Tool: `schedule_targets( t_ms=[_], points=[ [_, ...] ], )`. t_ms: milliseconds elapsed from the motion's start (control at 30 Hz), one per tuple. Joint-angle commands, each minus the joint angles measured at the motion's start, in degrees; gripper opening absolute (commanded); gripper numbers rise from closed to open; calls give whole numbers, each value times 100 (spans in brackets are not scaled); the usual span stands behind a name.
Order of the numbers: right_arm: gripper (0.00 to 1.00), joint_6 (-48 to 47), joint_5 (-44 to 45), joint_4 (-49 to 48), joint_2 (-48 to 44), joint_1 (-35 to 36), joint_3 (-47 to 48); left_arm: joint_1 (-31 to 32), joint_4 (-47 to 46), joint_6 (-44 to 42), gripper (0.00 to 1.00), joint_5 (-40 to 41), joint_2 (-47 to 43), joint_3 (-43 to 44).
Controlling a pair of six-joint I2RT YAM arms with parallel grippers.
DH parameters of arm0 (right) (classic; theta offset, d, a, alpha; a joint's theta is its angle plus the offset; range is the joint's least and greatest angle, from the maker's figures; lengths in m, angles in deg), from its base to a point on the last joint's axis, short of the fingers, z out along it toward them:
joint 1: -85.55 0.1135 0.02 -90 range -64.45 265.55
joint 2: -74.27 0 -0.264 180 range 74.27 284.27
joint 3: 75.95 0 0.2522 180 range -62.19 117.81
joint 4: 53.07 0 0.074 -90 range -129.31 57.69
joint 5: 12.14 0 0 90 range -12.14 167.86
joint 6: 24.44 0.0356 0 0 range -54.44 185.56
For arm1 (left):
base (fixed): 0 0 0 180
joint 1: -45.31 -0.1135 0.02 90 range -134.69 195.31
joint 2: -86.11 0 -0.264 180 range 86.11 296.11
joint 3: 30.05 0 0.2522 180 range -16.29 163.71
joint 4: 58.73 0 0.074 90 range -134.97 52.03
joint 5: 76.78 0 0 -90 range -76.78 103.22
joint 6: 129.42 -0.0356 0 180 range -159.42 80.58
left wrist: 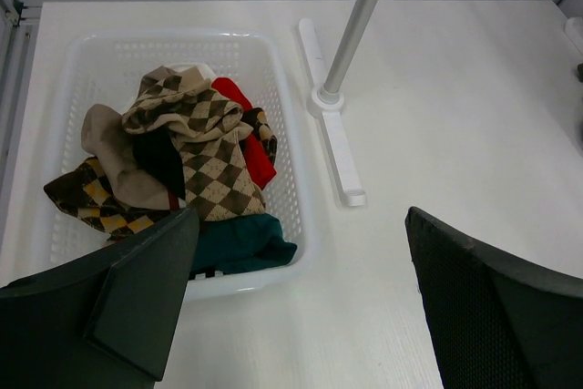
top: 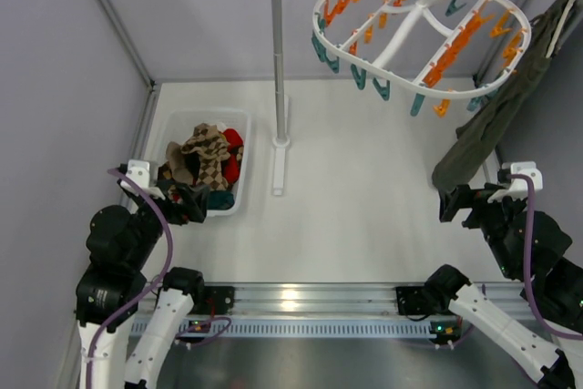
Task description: Remove the socks clipped to the hanger
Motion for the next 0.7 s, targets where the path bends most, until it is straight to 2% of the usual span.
schedule_targets(
  t_ms=[0,667],
  points=[
    [99,-52,98,62,44,-57,144,22,-147,-62,99,30,122,-48],
    [99,10,142,-176,-18,-57,4,22,-164,26,98,311,148,22]
  ],
)
